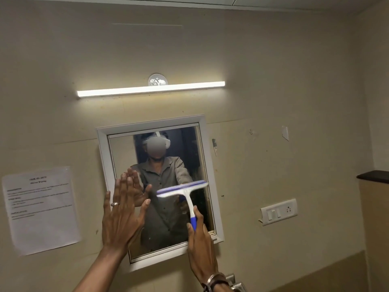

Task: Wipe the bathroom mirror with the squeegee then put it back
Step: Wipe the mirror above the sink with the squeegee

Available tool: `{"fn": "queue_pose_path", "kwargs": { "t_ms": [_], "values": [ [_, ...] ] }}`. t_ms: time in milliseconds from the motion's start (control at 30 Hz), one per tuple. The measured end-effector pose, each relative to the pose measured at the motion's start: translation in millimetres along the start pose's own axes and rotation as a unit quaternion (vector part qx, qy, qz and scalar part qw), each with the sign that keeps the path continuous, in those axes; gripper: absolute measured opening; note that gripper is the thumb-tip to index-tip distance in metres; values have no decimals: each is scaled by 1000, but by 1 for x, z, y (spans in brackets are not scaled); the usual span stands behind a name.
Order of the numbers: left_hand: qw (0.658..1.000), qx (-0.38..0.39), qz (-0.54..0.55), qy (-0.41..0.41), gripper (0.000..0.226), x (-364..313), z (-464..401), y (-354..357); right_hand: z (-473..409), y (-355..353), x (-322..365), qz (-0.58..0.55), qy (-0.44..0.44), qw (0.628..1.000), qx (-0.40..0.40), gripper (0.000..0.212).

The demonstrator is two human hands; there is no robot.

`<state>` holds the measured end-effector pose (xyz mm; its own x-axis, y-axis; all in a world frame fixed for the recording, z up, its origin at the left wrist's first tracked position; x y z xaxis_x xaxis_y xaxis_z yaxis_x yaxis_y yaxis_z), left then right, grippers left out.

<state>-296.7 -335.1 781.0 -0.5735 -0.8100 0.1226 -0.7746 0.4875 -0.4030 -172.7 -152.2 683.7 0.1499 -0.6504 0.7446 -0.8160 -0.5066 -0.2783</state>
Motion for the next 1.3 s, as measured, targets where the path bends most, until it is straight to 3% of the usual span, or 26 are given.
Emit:
{"fn": "queue_pose_path", "kwargs": {
  "t_ms": [67,200,767,1100,1300],
  "values": [
    [1000,-5,4,-4,90,5,0,-2,-14,-12,27,-34,-23,999,-21,53],
    [1000,-7,5,-3,90,12,2,-4,-62,-30,73,-23,-80,995,-50,43],
    [999,-1,31,-11,89,10,17,2,13,8,-14,-13,-11,1000,13,56],
    [999,19,28,-29,90,16,19,8,-28,-22,24,-3,-39,998,-43,56],
    [999,22,32,-25,90,12,20,8,-10,-10,3,19,-37,999,-13,56]
  ]
}}
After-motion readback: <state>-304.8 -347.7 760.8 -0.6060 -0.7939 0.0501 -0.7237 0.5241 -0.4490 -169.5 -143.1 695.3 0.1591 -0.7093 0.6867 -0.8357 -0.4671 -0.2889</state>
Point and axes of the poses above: each hand's wrist, its own z-axis away from the middle knuckle, its own y-axis out of the palm, x = y × z, the point moved 6 cm from there along -z, towards the middle knuckle, and after that the axes turned 1 degree about x, right-handed, at the moved point
